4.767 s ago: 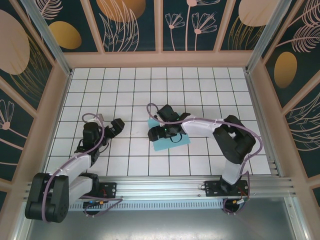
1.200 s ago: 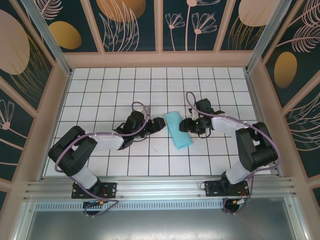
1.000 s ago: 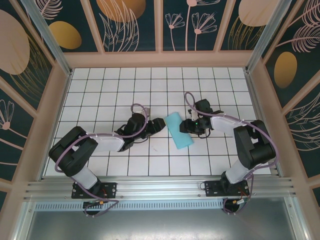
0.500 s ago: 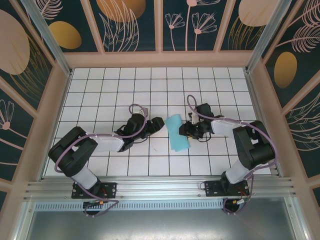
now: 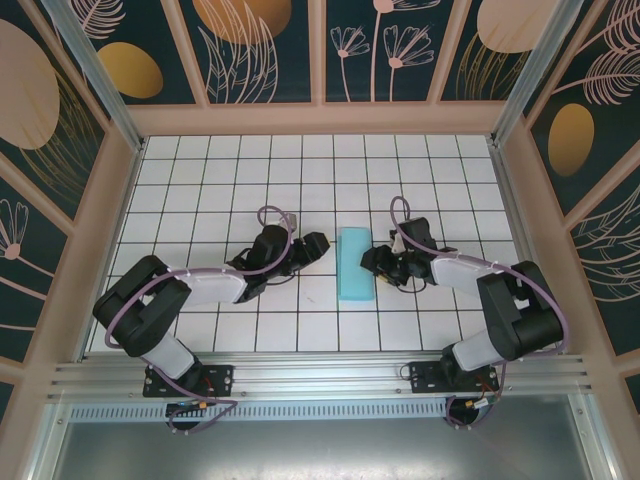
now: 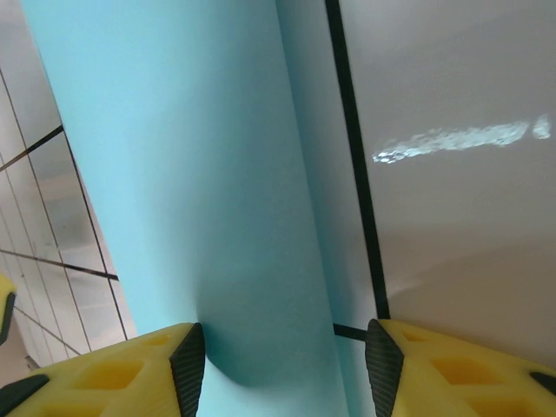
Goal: Fold a paper plane with a square sheet of paper (pick it up from the middle)
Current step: Hold the square sheet of paper at the center of the table.
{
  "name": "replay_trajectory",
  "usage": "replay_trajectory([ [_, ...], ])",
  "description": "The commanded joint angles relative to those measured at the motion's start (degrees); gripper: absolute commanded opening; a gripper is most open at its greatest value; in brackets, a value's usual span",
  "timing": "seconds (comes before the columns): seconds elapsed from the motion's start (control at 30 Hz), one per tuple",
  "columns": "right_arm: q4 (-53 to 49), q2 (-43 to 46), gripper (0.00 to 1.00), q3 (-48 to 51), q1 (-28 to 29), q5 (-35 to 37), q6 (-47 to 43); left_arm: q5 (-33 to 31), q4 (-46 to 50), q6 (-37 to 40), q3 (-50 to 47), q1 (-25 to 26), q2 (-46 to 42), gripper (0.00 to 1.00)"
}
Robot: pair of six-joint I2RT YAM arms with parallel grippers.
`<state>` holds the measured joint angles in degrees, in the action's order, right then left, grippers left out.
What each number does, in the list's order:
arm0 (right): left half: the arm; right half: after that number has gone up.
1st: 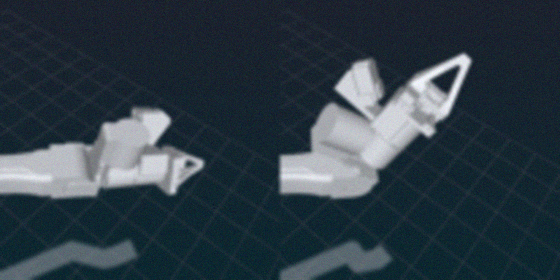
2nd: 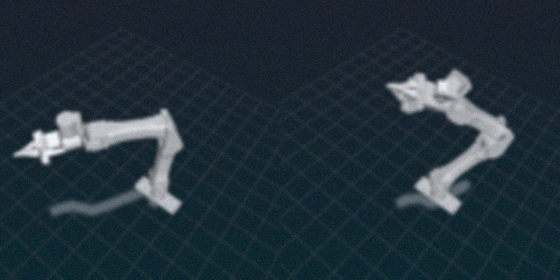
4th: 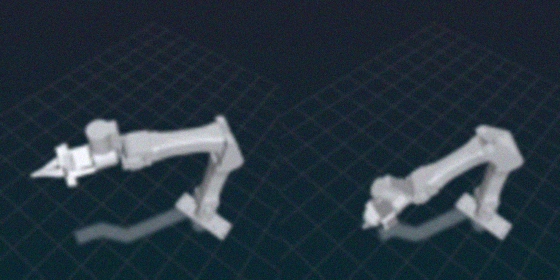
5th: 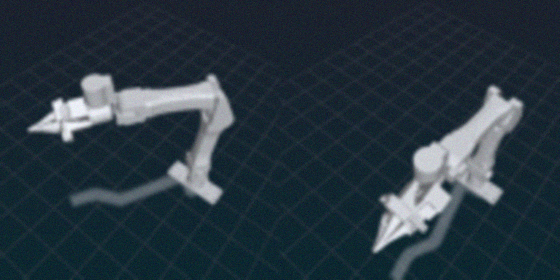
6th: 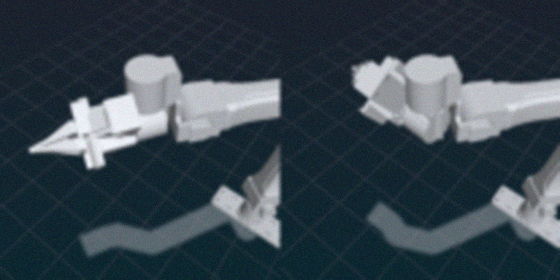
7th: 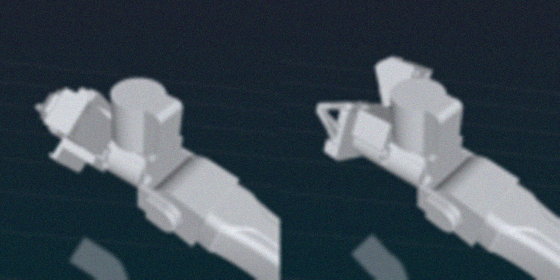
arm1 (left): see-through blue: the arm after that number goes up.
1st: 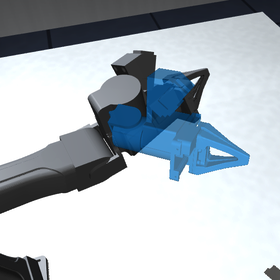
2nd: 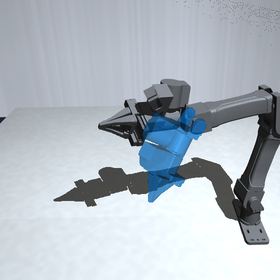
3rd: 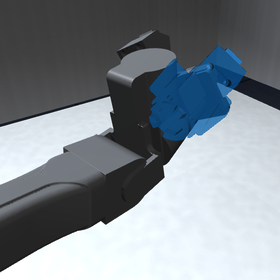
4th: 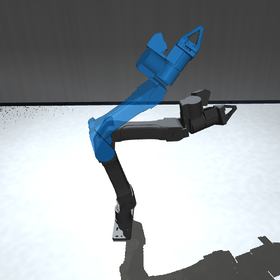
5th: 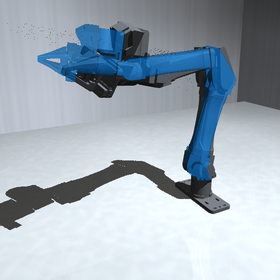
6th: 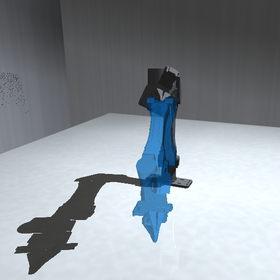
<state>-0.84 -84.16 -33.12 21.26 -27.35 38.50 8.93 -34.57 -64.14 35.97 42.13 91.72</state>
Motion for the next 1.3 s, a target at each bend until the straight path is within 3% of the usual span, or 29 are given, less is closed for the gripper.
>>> replay_trajectory([
  [0.0,-0.8,-0.1,0.55,-1.5,0.1,2.8,-0.6,1.6,0.7,1.1,2.3,0.3,1.2,0.62],
  [0.17,-3.5,-1.6,0.54,-3.7,0.3,4.5,-4.1,2.5,1.3,1.4,3.4,0.3,2.2,0.61],
  [0.57,-6.4,-4.1,0.51,-7.1,2.0,0.6,-11.2,2.6,2.0,1.6,3.8,0.3,3.0,0.59],
  [1.27,-15.3,-8.5,0.49,-13.1,3.8,3.9,-20.1,3.3,2.0,1.5,4.2,0.4,3.6,0.56],
])
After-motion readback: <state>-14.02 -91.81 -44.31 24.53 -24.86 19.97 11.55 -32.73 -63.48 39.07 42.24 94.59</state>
